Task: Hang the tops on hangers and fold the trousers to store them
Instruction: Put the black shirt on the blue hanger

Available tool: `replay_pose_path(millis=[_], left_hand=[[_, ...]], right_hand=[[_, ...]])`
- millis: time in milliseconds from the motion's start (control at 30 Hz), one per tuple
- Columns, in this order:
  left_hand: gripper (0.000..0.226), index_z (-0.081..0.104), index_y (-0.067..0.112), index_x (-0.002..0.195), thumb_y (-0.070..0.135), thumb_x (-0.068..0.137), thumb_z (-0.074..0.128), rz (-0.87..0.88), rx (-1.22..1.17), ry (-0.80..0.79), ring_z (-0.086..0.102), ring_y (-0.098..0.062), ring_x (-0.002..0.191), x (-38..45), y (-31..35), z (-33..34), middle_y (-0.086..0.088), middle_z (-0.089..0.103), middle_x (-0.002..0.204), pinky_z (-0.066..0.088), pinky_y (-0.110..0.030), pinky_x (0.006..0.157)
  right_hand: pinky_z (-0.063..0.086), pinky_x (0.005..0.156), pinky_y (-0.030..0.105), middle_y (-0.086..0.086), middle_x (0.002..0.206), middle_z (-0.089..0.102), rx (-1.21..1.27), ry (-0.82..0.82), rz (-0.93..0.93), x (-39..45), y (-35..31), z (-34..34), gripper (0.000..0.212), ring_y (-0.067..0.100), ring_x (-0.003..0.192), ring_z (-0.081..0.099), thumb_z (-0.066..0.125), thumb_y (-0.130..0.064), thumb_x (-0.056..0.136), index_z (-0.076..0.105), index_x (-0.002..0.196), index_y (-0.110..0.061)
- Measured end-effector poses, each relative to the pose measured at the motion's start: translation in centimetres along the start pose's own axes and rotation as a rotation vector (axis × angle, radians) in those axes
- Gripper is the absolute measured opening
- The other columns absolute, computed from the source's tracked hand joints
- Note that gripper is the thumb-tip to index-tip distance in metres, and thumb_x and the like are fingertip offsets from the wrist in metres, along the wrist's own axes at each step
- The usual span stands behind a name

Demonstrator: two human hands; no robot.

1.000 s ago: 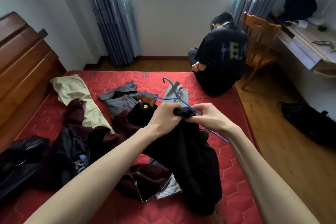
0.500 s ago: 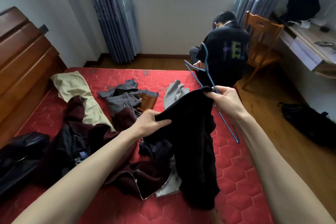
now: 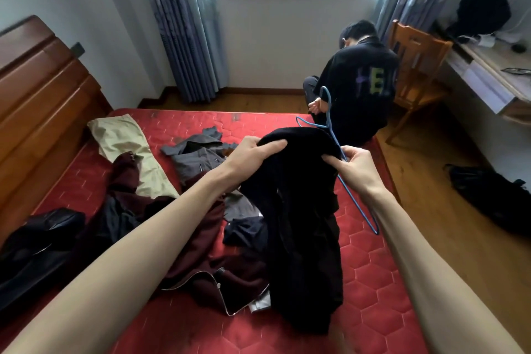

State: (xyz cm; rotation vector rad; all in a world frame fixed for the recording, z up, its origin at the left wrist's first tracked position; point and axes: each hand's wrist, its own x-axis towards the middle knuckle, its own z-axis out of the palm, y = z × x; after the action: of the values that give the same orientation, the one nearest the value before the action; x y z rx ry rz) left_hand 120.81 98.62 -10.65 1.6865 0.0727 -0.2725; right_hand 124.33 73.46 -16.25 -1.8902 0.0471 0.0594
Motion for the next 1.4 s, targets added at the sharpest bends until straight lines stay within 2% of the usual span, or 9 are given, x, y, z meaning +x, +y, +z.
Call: replay_pose_path(millis=[300,400,567,667,833,967,1133,1267,1400], left_hand=[[0.031,0.08,0.017,0.074,0.032,0.099,0.068,0.077,-0.012,-0.058,0.074,-0.022,0.065,-0.9,2.0,1.3,-0.01,0.077,0.078,0.055,-0.025,0.055],[0.03,0.079,0.015,0.076,0.031,0.098,0.068,0.13,-0.04,-0.034,0.072,-0.022,0.067,-1.3,2.8,1.7,-0.011,0.076,0.078,0.055,-0.027,0.059],[0.039,0.074,0.017,0.059,0.022,0.098,0.069,0.254,-0.126,0.078,0.066,-0.014,0.057,-1.4,6.8,2.1,-0.003,0.07,0.064,0.051,-0.023,0.055],[0.043,0.072,0.016,0.055,0.016,0.098,0.067,0.325,-0.166,0.098,0.064,-0.01,0.052,-2.2,9.6,1.6,0.001,0.068,0.059,0.049,-0.019,0.051],[0.023,0.066,0.011,0.076,0.027,0.091,0.071,0.35,-0.309,0.132,0.061,-0.024,0.062,-4.0,13.8,-0.9,-0.015,0.062,0.073,0.05,-0.031,0.062],[0.015,0.071,0.01,0.088,0.025,0.09,0.069,0.365,-0.356,0.143,0.067,-0.025,0.073,-5.1,14.2,-4.3,-0.015,0.068,0.083,0.055,-0.031,0.067],[0.011,0.071,0.006,0.086,0.009,0.095,0.064,0.323,-0.208,0.306,0.068,-0.019,0.063,-5.2,10.7,-8.7,-0.006,0.072,0.073,0.056,-0.026,0.06],[0.019,0.066,0.005,0.074,0.009,0.092,0.07,0.266,-0.066,0.405,0.066,-0.016,0.055,-4.6,7.6,-9.9,-0.004,0.07,0.064,0.054,-0.024,0.053],[0.018,0.073,0.009,0.072,0.016,0.089,0.075,0.254,-0.104,0.429,0.071,-0.019,0.064,-4.1,7.1,-9.0,-0.008,0.074,0.072,0.058,-0.027,0.058]], right_hand=[[0.058,0.086,0.054,0.013,0.088,0.078,-0.009,0.017,0.024,-0.9,0.1,0.2,0.035,0.017,0.083,0.071,0.074,-0.043,0.069,0.077,0.084,-0.012],[0.056,0.084,0.054,0.015,0.085,0.077,-0.062,0.052,0.034,-0.9,0.2,0.5,0.025,0.019,0.078,0.068,0.073,-0.035,0.072,0.077,0.082,-0.013],[0.058,0.076,0.034,0.001,0.078,0.078,-0.166,0.043,-0.015,-0.8,0.2,1.1,0.013,0.015,0.081,0.075,0.08,-0.03,0.084,0.08,0.087,-0.017],[0.045,0.055,0.017,-0.011,0.061,0.068,-0.158,0.041,-0.09,-0.4,-0.2,1.8,0.018,0.002,0.057,0.059,0.086,-0.035,0.083,0.076,0.077,-0.021],[0.039,0.058,0.031,-0.004,0.056,0.058,-0.182,0.031,-0.123,0.2,-1.2,3.0,0.028,0.004,0.055,0.047,0.079,-0.026,0.091,0.069,0.069,-0.011],[0.024,0.054,0.035,-0.001,0.053,0.036,-0.139,0.223,-0.243,1.0,-5.3,2.2,0.056,0.004,0.052,0.027,0.071,-0.031,0.098,0.039,0.055,-0.014],[0.026,0.051,0.033,-0.007,0.053,0.036,-0.102,0.327,-0.366,1.8,-12.0,-0.1,0.049,0.003,0.054,0.029,0.064,-0.034,0.096,0.044,0.056,-0.014],[0.032,0.053,0.036,0.003,0.056,0.046,-0.071,0.264,-0.414,1.6,-14.5,0.8,0.043,0.009,0.057,0.038,0.063,-0.032,0.095,0.057,0.06,-0.008],[0.03,0.053,0.034,-0.001,0.056,0.039,-0.136,0.198,-0.453,0.8,-14.8,2.3,0.047,0.007,0.057,0.032,0.066,-0.031,0.096,0.05,0.057,-0.009]])
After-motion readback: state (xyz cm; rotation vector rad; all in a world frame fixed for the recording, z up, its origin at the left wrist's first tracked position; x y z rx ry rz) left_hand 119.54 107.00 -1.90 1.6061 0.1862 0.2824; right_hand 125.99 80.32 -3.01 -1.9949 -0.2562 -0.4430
